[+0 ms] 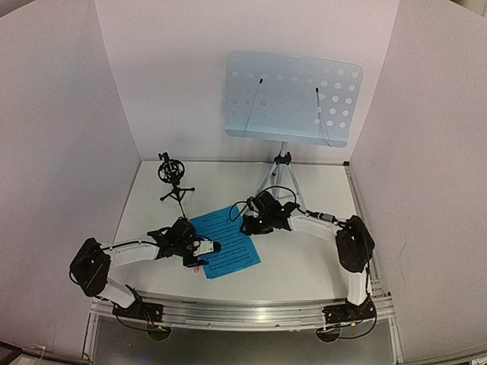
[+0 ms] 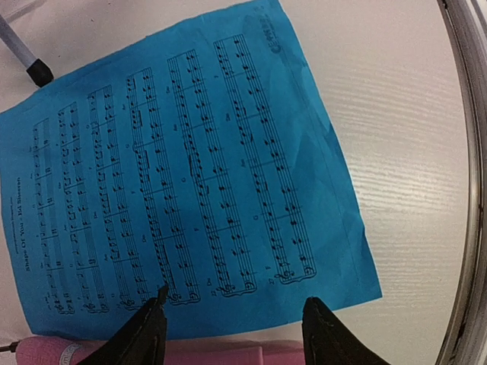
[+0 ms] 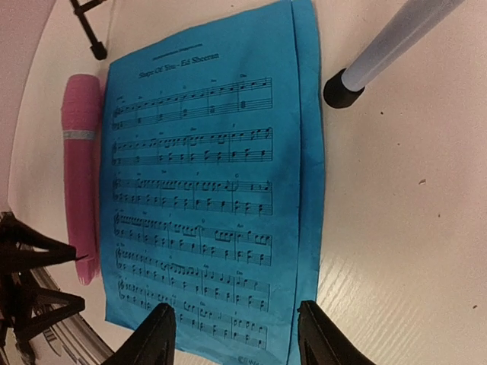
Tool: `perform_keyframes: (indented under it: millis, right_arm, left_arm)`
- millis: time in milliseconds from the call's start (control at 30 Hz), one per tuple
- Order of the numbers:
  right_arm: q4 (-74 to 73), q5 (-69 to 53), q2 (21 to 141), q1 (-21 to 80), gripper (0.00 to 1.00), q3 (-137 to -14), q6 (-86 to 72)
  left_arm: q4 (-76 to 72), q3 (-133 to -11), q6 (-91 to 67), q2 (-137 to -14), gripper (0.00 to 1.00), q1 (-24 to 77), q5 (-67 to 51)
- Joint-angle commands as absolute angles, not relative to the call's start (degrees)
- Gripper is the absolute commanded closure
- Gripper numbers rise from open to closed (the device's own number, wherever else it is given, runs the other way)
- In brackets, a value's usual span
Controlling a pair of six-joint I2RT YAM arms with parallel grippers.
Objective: Set up the instrument practice props
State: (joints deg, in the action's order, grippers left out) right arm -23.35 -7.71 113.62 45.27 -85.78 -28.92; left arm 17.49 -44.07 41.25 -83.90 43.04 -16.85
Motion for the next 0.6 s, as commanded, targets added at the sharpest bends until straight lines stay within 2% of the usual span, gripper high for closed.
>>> perform_keyframes:
  millis: [0, 200, 333, 567]
  right_arm:
    - [-25.0, -10.4, 120.2, 45.0, 0.47, -93.5, -34.1]
    - [-26.4, -10.6, 124.2, 45.0, 0.49, -96.3, -36.7]
    - [-29.9, -11.6, 120.1, 44.9, 0.49, -91.9, -39.0]
    - [-32.1, -16.5, 111.3, 46.0, 0.49, -80.6, -47.2]
  left_arm:
    - [13.2, -42.1, 47.3, -83.6, 0.40, 39.8, -18.9]
    - [10.3, -39.7, 50.1, -84.5, 0.40, 39.7, -21.5]
    - [9.3, -39.6, 51.7, -84.5, 0.40, 39.9, -22.1]
    - [16.6, -43.2, 55.7, -84.1, 0.36, 42.4, -23.9]
